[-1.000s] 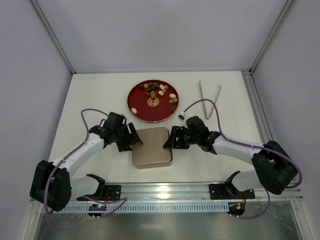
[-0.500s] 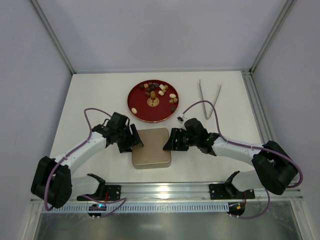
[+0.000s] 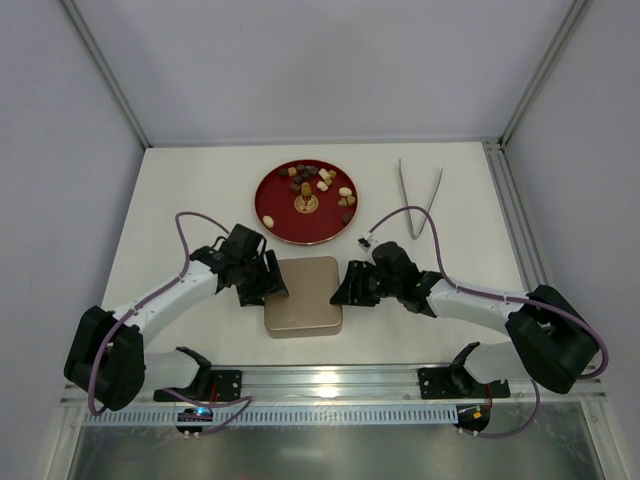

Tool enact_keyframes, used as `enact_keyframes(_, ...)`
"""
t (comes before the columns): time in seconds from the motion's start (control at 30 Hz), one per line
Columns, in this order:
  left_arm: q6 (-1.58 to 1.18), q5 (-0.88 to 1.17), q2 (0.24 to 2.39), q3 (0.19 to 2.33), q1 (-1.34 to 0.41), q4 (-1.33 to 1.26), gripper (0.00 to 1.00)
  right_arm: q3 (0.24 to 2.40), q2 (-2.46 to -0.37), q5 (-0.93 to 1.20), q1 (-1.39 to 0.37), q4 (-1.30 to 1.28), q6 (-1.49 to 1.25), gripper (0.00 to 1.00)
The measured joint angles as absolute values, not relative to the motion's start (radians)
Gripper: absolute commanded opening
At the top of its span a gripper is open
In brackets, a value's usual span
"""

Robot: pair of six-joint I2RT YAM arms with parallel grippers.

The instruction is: Pack the chocolate

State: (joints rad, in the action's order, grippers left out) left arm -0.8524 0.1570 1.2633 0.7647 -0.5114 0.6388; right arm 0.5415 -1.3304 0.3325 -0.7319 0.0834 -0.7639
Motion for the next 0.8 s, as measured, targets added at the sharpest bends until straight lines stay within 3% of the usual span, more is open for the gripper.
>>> enact_keyframes(0.37,-0.859,0.147,1.264,0.749,-0.511,0.627,0.68,0.509,-1.314,0.327,-0.732,0.127,-0.771,0.35)
enact_keyframes(0.8,-0.877,0.162,1.251,0.706,-0.508,0.570,0.65,0.487,-1.307,0.318,-0.731,0.162,-0.771,0.34)
